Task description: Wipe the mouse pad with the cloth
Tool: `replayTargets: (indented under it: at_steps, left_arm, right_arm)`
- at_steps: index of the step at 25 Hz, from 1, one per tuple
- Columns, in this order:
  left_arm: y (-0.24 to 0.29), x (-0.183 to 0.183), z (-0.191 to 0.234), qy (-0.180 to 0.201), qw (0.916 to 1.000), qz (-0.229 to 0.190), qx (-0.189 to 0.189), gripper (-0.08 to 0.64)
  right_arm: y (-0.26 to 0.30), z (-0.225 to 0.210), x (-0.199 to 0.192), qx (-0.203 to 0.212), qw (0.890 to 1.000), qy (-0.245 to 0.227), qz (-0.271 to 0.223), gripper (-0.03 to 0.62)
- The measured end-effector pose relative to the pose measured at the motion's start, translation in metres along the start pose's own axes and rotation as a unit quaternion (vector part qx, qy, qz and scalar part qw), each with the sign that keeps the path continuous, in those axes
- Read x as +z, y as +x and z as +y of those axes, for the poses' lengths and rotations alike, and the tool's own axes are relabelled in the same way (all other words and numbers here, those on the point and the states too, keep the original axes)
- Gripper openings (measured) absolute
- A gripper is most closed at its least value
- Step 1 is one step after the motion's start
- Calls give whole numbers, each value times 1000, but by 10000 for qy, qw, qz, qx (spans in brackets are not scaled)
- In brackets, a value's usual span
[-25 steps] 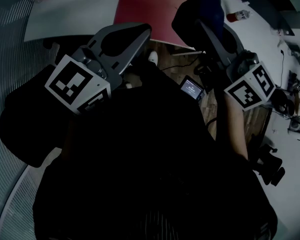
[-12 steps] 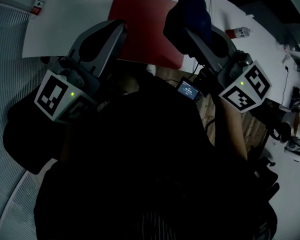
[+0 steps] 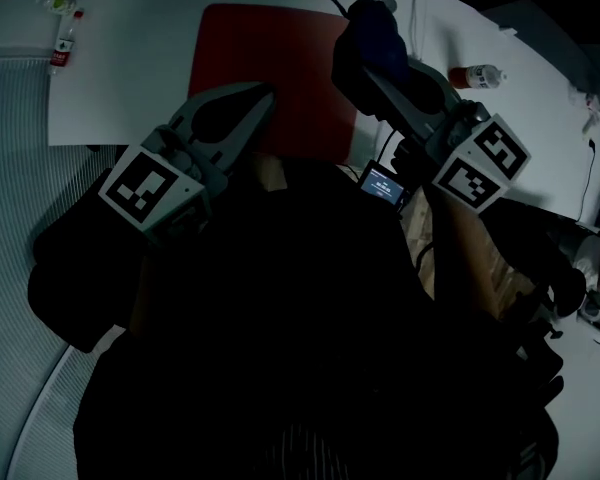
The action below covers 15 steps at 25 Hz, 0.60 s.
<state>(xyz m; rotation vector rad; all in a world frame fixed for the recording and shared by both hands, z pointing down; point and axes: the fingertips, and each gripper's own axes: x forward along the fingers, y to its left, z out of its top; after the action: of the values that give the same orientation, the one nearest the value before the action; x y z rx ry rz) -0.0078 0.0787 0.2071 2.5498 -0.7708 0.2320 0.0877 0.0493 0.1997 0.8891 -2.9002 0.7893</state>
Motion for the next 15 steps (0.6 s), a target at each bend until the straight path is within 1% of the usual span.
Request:
replayTargets:
  at_steps: [3, 5, 7, 9, 11, 15]
  left_arm:
    - [15, -3, 8, -220, 9996, 92, 125, 8]
    - [20, -10, 14, -288, 9989, 291, 231, 8]
    - [23, -15, 25, -299, 9979, 439, 362, 8]
    - [23, -18, 32, -279, 9975, 497, 426, 8]
    - [23, -24, 37, -306, 9970, 584, 395, 8]
    - [31, -40, 56, -477, 9957, 749, 254, 8]
  right_arm:
    - [-12, -48, -20, -403, 9981, 431, 188, 64]
    - [-16, -66, -27, -499, 9970, 539, 248, 64]
    - [-14, -79, -28, -510, 9967, 584, 229, 64]
    - [-7, -86, -28, -498, 9967, 608, 209, 64]
    - [2, -91, -30, -498, 9966, 603, 241, 64]
    - [16, -98, -29, -611, 9963, 481, 357, 64]
